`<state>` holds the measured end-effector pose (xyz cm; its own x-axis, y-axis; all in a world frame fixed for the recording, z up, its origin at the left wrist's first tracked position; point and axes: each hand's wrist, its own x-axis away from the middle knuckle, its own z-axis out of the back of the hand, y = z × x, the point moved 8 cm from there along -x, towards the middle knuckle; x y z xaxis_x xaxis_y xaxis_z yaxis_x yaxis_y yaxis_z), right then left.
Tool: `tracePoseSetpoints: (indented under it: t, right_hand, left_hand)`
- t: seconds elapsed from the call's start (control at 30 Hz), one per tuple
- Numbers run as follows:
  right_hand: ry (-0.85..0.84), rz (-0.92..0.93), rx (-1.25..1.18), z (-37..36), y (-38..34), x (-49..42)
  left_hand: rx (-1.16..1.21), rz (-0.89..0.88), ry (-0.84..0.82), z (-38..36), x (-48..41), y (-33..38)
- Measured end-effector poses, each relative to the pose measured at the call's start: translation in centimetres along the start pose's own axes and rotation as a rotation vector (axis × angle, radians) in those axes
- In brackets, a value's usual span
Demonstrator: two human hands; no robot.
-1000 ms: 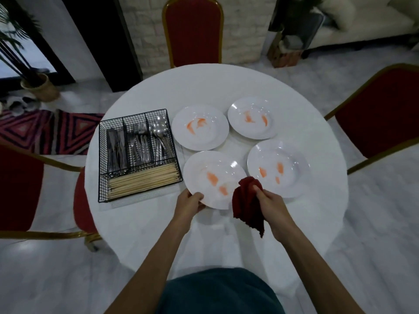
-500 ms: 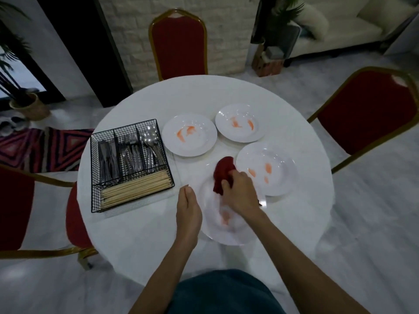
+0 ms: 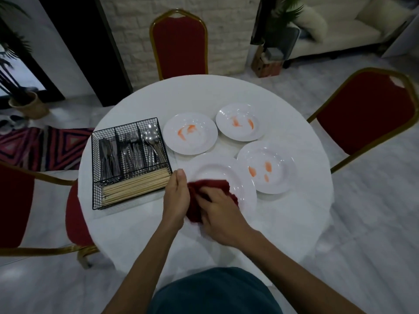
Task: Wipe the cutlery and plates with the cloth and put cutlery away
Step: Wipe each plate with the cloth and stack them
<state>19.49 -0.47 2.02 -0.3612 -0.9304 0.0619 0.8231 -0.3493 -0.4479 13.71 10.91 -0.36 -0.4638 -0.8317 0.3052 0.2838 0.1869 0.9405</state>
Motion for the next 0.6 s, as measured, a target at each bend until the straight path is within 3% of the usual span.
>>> tracePoseSetpoints:
  t: [0.2, 0.33, 0.43, 0.6]
  right_hand:
    - [0.137, -0.292, 0.173, 3.3, 5.2, -1.6]
    - [0.139, -0.313, 0.277, 3.6, 3.8, 1.1]
    - [0.006, -0.237, 0.113, 2.1, -0.1, 1.8]
    - [0.009, -0.151, -0.133, 1.9, -2.8, 1.6]
  left_hand:
    - [0.076, 0.014, -0.015, 0.1, -0.7, 1.9]
    - [0.155, 0.030, 0.007, 1.4, -1.3, 3.6]
    - [0.155, 0.003, 0.022, 1.4, -1.1, 3.8]
    - [0.108, 0.017, -0.031, -0.2, -0.7, 2.6]
